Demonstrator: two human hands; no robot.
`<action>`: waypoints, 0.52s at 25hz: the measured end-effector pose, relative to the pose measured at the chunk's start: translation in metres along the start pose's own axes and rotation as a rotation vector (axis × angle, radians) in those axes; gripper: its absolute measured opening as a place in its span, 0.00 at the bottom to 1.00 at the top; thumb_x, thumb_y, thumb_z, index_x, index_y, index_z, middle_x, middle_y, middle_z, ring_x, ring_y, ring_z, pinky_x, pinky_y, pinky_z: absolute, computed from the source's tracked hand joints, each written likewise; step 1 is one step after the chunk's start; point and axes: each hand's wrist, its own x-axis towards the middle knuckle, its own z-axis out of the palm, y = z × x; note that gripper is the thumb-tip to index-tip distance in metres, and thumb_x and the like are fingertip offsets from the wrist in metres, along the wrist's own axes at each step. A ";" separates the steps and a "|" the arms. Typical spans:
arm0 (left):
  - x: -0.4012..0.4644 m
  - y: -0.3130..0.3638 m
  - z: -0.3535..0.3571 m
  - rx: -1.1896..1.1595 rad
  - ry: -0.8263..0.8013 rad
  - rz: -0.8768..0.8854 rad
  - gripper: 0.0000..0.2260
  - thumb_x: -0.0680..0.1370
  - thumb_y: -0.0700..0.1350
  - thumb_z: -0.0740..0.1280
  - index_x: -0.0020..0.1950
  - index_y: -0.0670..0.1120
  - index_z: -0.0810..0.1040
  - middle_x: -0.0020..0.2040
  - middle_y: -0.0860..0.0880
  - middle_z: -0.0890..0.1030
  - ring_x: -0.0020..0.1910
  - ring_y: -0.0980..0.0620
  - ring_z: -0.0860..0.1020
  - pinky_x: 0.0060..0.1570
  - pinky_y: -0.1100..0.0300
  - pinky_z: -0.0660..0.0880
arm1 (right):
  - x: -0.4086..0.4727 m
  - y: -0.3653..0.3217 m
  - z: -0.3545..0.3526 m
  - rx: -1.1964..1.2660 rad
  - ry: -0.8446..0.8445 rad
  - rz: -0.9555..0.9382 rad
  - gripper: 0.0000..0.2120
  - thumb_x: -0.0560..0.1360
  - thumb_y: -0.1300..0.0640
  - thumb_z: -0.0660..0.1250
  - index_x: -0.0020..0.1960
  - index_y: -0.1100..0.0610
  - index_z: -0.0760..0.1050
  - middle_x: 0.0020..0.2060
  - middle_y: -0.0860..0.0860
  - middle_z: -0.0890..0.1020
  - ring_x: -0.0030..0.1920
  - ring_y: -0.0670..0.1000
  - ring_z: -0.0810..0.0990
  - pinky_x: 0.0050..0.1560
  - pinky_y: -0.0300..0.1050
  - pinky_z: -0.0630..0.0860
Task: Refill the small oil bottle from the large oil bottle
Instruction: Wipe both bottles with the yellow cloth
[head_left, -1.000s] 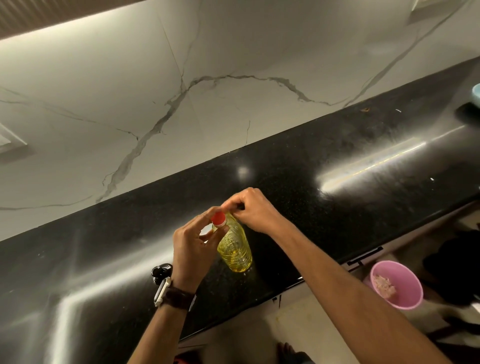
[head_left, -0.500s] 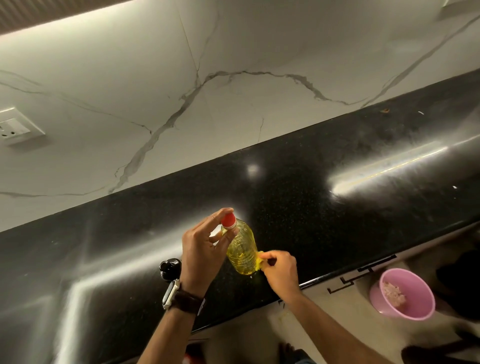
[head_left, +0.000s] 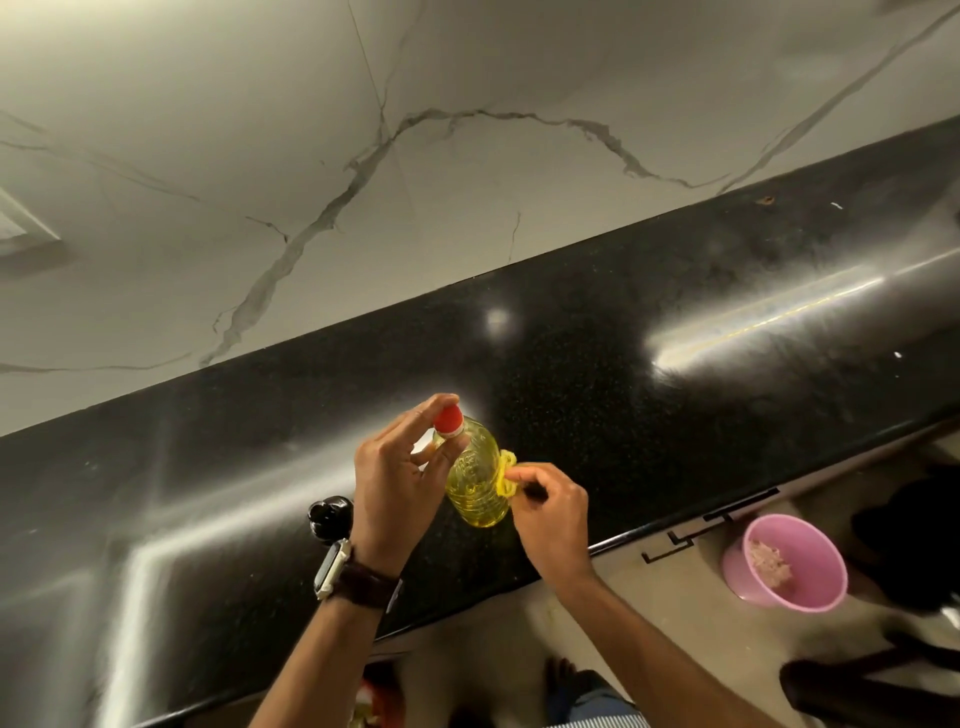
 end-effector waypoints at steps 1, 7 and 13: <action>0.002 0.000 0.000 0.014 0.006 -0.009 0.23 0.73 0.37 0.79 0.66 0.45 0.82 0.60 0.51 0.83 0.59 0.58 0.82 0.47 0.68 0.82 | -0.003 -0.001 0.001 0.052 0.015 -0.018 0.11 0.73 0.71 0.74 0.47 0.55 0.87 0.47 0.46 0.86 0.50 0.48 0.86 0.49 0.46 0.85; 0.013 0.003 0.004 0.302 0.072 0.023 0.16 0.72 0.43 0.81 0.57 0.44 0.83 0.50 0.48 0.86 0.42 0.52 0.84 0.40 0.55 0.83 | 0.003 -0.059 0.006 0.075 -0.032 -0.400 0.15 0.75 0.68 0.73 0.60 0.59 0.83 0.54 0.48 0.84 0.57 0.46 0.83 0.57 0.40 0.80; 0.022 0.009 0.010 0.397 0.099 -0.065 0.13 0.73 0.49 0.80 0.53 0.47 0.83 0.46 0.50 0.84 0.36 0.53 0.82 0.35 0.53 0.80 | -0.003 0.042 0.021 -0.235 -0.077 -0.286 0.08 0.74 0.67 0.76 0.49 0.57 0.81 0.51 0.47 0.80 0.50 0.43 0.81 0.50 0.40 0.82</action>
